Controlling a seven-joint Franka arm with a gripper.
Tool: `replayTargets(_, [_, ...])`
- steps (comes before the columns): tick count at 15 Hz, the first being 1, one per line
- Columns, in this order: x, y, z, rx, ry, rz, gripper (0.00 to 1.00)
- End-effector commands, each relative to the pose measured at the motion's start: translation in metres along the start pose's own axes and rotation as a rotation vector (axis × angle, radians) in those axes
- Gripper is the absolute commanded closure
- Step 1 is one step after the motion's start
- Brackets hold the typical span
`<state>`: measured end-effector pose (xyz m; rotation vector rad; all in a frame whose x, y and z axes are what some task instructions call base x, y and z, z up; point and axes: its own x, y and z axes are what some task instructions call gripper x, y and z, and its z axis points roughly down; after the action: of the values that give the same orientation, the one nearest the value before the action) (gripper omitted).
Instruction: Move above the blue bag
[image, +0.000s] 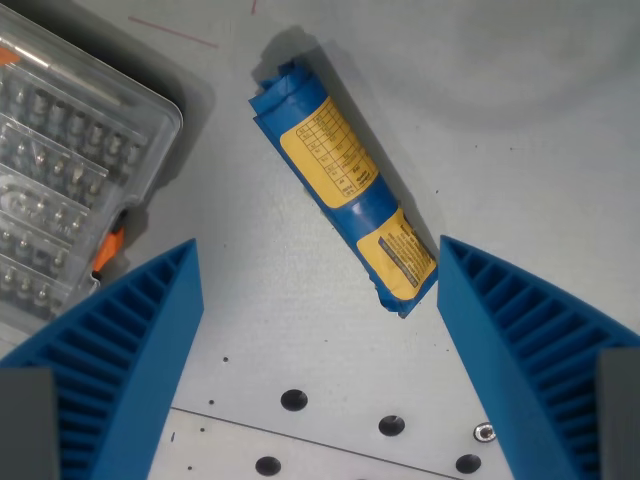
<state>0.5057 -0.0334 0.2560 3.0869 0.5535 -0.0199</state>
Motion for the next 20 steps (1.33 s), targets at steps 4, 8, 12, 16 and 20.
replayTargets(4, [0.000, 0.000, -0.001, -0.001, 0.002, -0.003, 0.00])
replayTargets(8, [0.000, 0.000, 0.000, -0.003, 0.001, -0.022, 0.00])
replayTargets(12, [0.000, 0.000, 0.002, -0.007, 0.003, -0.065, 0.00])
replayTargets(16, [0.000, 0.001, 0.007, -0.019, 0.013, -0.119, 0.00])
replayTargets(20, [-0.001, 0.002, 0.014, -0.032, 0.019, -0.182, 0.00])
